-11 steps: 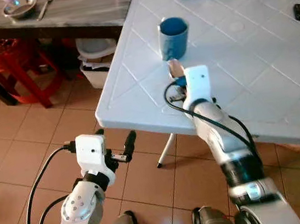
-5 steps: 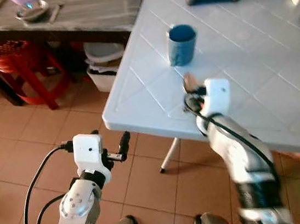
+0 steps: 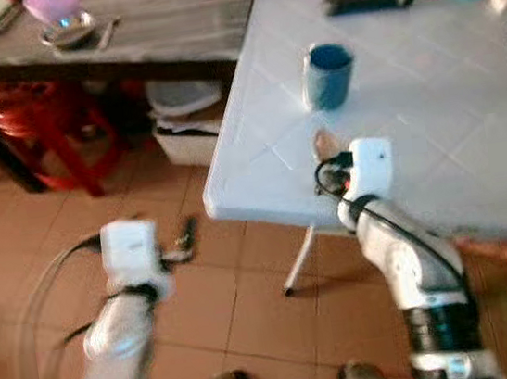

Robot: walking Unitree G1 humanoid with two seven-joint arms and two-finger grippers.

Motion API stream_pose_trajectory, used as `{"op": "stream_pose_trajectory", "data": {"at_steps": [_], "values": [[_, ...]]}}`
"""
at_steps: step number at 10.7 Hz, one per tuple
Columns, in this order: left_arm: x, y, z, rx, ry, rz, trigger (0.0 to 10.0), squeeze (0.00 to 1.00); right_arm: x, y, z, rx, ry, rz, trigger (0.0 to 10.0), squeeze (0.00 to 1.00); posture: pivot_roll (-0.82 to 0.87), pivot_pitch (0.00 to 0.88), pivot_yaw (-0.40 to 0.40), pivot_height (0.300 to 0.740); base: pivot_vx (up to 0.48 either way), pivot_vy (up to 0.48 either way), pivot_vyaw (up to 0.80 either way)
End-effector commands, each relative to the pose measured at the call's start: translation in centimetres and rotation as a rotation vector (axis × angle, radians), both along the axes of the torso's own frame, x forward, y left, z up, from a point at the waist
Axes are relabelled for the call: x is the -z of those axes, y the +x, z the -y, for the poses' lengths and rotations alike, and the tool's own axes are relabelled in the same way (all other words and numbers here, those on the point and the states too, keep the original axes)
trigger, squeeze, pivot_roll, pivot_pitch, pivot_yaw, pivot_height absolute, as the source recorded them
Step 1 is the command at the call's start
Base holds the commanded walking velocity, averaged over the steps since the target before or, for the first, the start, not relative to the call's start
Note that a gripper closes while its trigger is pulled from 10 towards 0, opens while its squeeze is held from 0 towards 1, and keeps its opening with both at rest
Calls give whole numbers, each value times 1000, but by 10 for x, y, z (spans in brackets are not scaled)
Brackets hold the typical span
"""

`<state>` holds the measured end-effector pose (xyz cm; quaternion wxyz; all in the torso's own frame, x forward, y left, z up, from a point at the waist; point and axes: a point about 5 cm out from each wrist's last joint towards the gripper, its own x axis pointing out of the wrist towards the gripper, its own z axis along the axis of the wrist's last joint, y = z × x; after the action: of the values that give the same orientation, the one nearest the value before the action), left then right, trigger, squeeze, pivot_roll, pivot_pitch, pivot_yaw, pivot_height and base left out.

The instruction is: Setting the table

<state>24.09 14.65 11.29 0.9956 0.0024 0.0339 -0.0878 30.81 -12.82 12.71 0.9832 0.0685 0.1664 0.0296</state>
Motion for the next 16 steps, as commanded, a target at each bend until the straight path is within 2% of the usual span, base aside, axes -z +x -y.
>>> {"op": "stream_pose_trajectory", "data": {"at_steps": [1, 4, 5, 8, 11, 12, 16], "values": [[5, -1, -8, -30, 32, -17, 10000, 0, 8, -1, -15, -57, 29, -36, 0, 0, 33, 142, 57, 740, 0, 480, 0], [3, 2, -5, -23, 43, 6, 10000, 0, -19, 8, -14, -35, 34, 154, 0, 0, 28, 135, 61, 740, 0, 480, 0], [0, 3, -4, -6, 71, 44, 10000, 0, -29, 10, -6, 8, 23, 243, 0, 0, 23, 123, 63, 740, 0, 472, 0], [1, 6, -1, -1, 80, 53, 10000, 0, -33, 10, 10, 60, -16, 309, 0, 0, 9, 105, 59, 740, 0, 434, 0], [2, 7, -3, -28, 83, 66, 10000, 0, -30, 5, 16, 74, -32, 355, 0, 0, 5, 92, 73, 740, 191, 395, 0], [4, 6, -4, -56, 60, 56, 10000, 0, -26, 2, 16, 81, -39, 362, 0, 0, -3, 90, 74, 740, 428, 0, 0], [-3, 16, 1, -29, 68, 92, 10000, 0, -31, 5, 16, 81, -40, 396, 0, 0, -10, 95, 75, 740, 433, 0, 0]]}}
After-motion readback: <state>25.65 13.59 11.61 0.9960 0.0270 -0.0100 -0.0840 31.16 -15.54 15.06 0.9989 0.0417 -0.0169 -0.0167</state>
